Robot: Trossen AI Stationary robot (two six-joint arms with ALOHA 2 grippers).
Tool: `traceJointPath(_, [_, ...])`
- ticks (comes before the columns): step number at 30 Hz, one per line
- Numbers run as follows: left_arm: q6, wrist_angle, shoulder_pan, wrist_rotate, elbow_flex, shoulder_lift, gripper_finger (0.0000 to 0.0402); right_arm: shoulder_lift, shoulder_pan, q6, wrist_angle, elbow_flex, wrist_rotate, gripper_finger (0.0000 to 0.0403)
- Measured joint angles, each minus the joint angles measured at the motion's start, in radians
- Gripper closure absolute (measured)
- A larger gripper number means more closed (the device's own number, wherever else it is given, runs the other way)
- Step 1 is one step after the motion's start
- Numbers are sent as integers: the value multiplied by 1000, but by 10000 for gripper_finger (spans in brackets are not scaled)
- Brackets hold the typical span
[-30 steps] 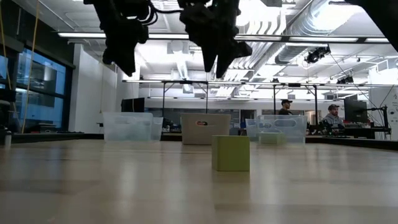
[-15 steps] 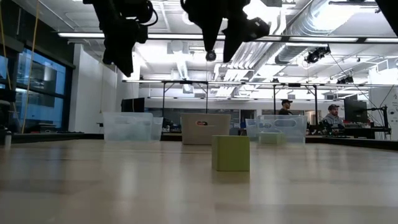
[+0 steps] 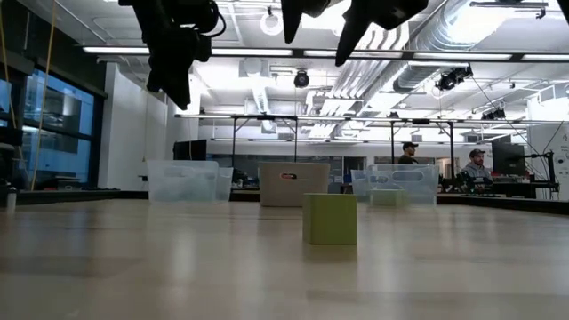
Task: Sort & place blocks by color
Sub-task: Put the green cube block into the right transparent bin
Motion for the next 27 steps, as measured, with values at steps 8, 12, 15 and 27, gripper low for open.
traceJointPath(8, [0, 1, -39, 0, 0, -1, 284, 58, 41, 92, 14, 0, 17, 174])
traceJointPath(12, [0, 0, -64, 0, 0, -1, 284, 96, 47, 113, 15, 0, 23, 174])
traceJointPath(15, [0, 1, -76, 1, 0, -1, 284, 122, 48, 120, 16, 0, 10, 174])
traceJointPath(27, [0, 0, -86, 1, 0, -1, 284, 225, 67, 121, 33, 0, -73, 174])
